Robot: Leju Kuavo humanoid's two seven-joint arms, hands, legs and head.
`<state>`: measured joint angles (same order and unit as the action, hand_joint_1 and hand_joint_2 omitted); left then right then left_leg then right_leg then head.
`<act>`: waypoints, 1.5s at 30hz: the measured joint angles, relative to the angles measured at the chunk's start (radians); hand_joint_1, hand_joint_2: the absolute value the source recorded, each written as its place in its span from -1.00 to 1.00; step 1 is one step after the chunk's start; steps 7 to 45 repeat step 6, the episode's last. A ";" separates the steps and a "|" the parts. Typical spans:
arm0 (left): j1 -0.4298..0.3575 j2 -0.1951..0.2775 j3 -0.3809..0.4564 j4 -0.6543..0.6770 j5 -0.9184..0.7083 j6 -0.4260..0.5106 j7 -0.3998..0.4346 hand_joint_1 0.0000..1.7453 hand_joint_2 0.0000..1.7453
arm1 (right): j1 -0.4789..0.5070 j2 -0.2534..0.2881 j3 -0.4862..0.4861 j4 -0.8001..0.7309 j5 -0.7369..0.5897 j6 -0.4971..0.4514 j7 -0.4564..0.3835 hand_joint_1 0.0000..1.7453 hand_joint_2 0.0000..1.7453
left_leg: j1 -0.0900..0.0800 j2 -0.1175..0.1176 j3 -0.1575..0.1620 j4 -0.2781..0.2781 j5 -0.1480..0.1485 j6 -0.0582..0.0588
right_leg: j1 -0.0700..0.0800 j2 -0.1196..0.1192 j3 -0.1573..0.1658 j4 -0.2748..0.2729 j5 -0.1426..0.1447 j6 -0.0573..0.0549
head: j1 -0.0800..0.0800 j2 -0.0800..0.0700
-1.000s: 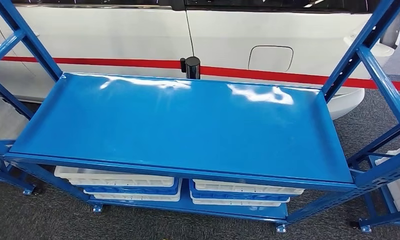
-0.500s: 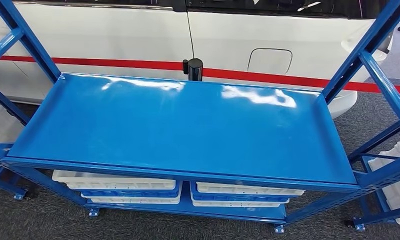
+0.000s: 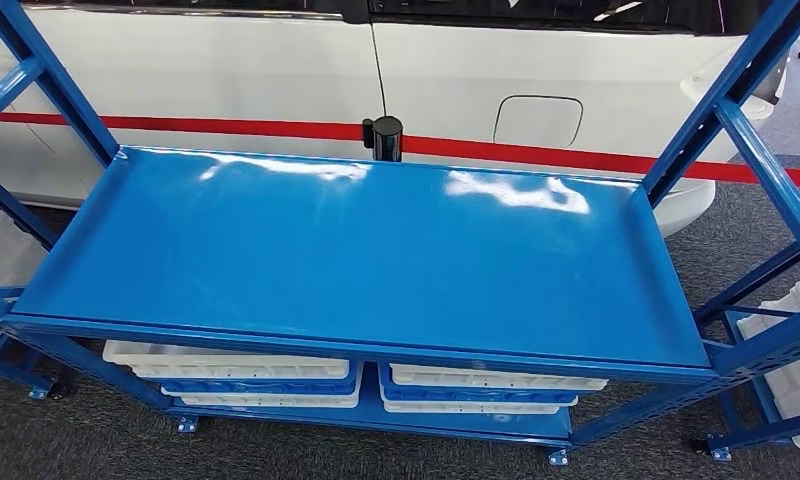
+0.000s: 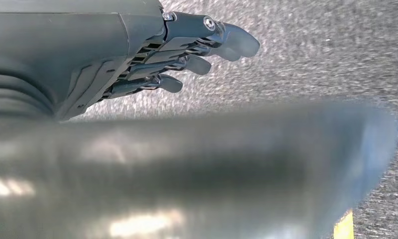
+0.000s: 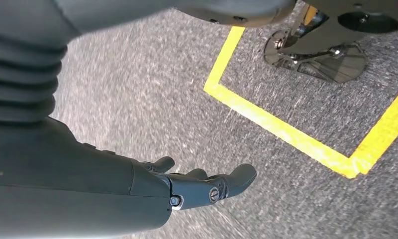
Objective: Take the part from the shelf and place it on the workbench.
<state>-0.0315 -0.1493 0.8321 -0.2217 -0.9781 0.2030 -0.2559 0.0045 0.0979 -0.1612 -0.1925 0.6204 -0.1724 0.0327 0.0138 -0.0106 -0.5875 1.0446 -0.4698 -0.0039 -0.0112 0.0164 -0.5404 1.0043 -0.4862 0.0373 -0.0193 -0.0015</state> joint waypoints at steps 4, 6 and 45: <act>0.019 0.013 -0.079 -0.016 0.108 -0.021 0.027 -1.00 -1.00 | 0.013 -0.010 0.011 -0.016 -0.067 0.019 -0.002 -1.00 -1.00 | 0.003 0.000 0.001 -0.001 0.000 -0.001 | 0.003 0.000 0.000 0.000 0.000 0.000 | 0.000 0.000; 0.025 0.018 -0.110 -0.023 0.147 -0.029 0.038 -1.00 -1.00 | 0.019 -0.014 0.017 -0.023 -0.092 0.026 -0.002 -1.00 -1.00 | 0.004 0.000 0.000 -0.001 0.000 -0.001 | 0.004 0.000 0.000 0.001 0.000 -0.001 | 0.000 0.000; 0.025 0.018 -0.110 -0.023 0.147 -0.029 0.038 -1.00 -1.00 | 0.019 -0.014 0.017 -0.023 -0.092 0.026 -0.002 -1.00 -1.00 | 0.004 0.000 0.000 -0.001 0.000 -0.001 | 0.004 0.000 0.000 0.001 0.000 -0.001 | 0.000 0.000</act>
